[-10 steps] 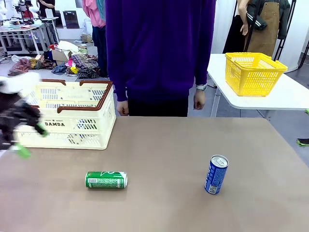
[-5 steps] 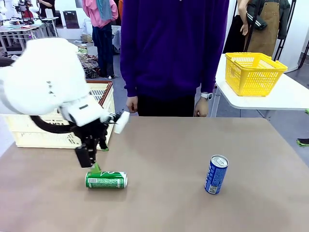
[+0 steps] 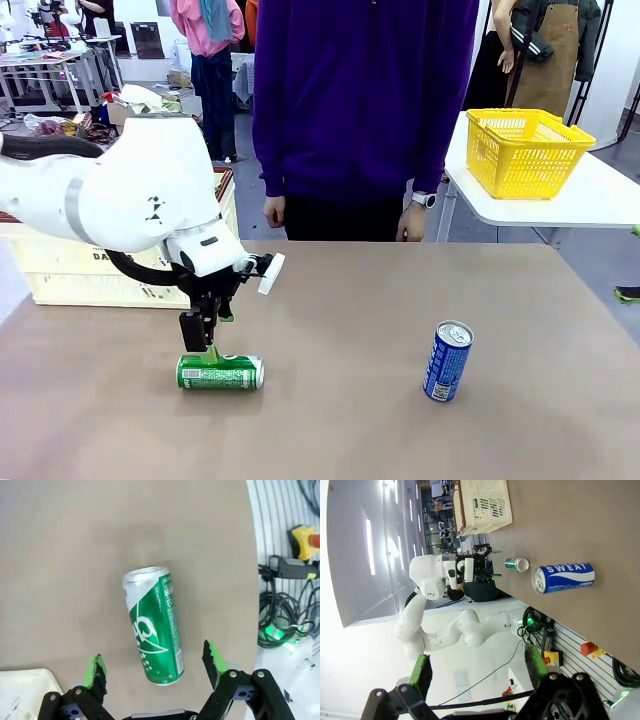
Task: Place the drinks into the Shopping basket.
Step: Pick up one drink and place it into the Shopping basket.
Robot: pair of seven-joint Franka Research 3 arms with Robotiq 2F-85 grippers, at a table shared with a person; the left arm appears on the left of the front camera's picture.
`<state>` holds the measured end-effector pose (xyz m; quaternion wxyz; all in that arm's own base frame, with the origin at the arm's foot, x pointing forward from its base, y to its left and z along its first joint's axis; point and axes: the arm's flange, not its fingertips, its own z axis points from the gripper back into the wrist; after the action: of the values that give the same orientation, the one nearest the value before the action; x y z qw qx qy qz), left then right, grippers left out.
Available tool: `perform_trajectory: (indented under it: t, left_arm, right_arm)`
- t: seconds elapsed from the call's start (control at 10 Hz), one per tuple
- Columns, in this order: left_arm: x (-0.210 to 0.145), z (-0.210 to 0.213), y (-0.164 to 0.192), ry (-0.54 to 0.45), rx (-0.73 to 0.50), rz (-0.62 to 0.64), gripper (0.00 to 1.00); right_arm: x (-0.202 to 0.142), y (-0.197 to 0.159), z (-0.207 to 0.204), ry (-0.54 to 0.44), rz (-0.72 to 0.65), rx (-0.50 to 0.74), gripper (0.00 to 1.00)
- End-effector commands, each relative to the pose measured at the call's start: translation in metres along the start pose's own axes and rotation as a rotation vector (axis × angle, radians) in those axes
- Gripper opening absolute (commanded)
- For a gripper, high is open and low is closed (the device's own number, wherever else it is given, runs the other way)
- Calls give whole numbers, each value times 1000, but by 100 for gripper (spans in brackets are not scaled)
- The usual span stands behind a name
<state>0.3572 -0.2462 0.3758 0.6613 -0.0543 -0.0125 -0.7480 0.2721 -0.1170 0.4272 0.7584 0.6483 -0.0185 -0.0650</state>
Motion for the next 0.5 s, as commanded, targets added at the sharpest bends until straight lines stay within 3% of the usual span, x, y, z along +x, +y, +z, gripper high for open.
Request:
perform_trajectory:
  t: [0.0, 0.4]
  left_arm:
    - [10, -14, 6, 19, -21, 27, 100]
    - [5, -57, 7, 116, -80, 55, 100]
  right_arm:
    - [0, 4, -1, -4, -11, 16, 100]
    - [0, 4, -1, -4, -11, 16, 100]
